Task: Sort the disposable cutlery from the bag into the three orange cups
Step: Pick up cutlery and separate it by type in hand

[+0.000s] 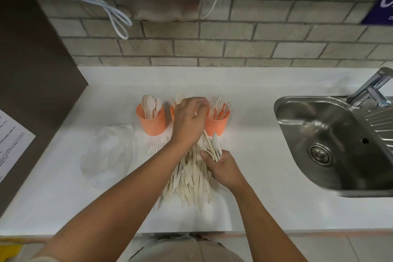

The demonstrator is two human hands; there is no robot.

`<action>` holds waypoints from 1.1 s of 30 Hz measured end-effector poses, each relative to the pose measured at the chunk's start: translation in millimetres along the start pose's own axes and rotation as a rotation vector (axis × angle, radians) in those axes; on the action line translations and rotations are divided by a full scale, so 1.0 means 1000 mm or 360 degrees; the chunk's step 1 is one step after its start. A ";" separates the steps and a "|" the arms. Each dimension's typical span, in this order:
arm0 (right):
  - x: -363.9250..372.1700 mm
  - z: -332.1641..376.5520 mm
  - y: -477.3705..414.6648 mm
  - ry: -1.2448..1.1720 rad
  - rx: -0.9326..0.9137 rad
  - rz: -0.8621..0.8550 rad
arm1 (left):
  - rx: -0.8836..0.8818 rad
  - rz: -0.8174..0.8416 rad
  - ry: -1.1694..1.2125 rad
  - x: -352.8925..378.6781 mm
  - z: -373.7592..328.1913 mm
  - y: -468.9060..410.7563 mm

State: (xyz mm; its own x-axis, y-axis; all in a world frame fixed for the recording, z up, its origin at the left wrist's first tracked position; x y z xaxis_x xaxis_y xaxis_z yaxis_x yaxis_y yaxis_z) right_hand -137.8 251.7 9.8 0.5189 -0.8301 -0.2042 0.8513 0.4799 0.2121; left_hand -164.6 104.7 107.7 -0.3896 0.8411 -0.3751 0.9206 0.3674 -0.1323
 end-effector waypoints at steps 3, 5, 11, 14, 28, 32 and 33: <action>-0.001 -0.001 0.000 -0.0055 0.0039 0.0022 | -0.0181 -0.0121 0.0144 -0.012 0.014 0.004; 0.001 0.000 -0.003 -0.0079 0.0060 0.0068 | -0.0405 0.0060 0.0436 -0.008 0.030 0.004; 0.001 0.018 -0.010 0.0014 0.0008 0.0092 | -0.0246 0.0236 0.0444 -0.001 0.038 0.020; 0.000 0.023 -0.016 -0.0060 0.0017 0.0051 | -0.0182 0.0286 0.0345 0.004 0.041 0.027; 0.018 0.097 -0.057 -0.0872 -0.0285 0.0001 | -0.1463 -0.0022 0.1850 0.020 0.068 0.047; 0.029 0.088 -0.060 -0.0925 -0.0270 -0.0066 | -0.1472 -0.0068 0.1801 0.015 0.062 0.037; 0.029 0.088 -0.062 -0.0938 -0.0264 -0.0090 | -0.1482 -0.0068 0.1809 0.016 0.061 0.036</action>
State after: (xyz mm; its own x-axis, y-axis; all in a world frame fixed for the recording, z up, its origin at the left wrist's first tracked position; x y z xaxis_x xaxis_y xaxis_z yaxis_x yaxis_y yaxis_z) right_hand -182.3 173.0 74.8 0.3823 -0.8502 0.3620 0.9016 0.4290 0.0555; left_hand -136.2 106.6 40.9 -0.6321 0.5145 0.5795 0.7306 0.1465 0.6669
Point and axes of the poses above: each hand's wrist, its own y-axis away from the middle knuckle, its own x-axis out of the palm, z = x × y, the point moved 6 cm from there along -y, towards the middle knuckle, and after that the axes turned 3 degrees about z, right-handed, at the moved point
